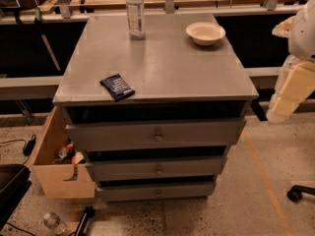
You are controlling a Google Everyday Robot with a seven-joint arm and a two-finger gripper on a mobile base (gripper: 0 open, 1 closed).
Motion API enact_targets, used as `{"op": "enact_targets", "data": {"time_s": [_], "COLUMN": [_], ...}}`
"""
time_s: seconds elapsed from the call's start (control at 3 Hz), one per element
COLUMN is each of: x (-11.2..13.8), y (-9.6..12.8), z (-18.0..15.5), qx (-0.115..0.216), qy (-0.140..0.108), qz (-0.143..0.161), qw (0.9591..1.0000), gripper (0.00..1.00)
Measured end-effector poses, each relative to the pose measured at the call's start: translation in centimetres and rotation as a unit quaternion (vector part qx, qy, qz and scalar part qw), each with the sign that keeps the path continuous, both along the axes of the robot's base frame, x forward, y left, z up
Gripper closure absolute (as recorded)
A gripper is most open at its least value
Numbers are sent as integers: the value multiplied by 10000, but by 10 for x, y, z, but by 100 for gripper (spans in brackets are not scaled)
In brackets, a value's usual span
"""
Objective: Move paper bowl near rxbar blueberry
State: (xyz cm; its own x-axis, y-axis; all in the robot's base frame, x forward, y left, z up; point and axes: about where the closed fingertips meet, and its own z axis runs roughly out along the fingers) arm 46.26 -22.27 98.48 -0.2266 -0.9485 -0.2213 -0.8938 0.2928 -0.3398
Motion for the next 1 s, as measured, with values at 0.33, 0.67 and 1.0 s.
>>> {"op": "enact_targets", "data": {"time_s": [0.33,0.67,1.0], "x": [34,82,126], "y": [-10,-14,-10], "z": [4,12,27], "qx": [64,132,217], "qy": [-617,-1399,-2077], "qz": [-169,-484,-681], "qw": [9979,9889,9756], "gripper": [0,0,0]}}
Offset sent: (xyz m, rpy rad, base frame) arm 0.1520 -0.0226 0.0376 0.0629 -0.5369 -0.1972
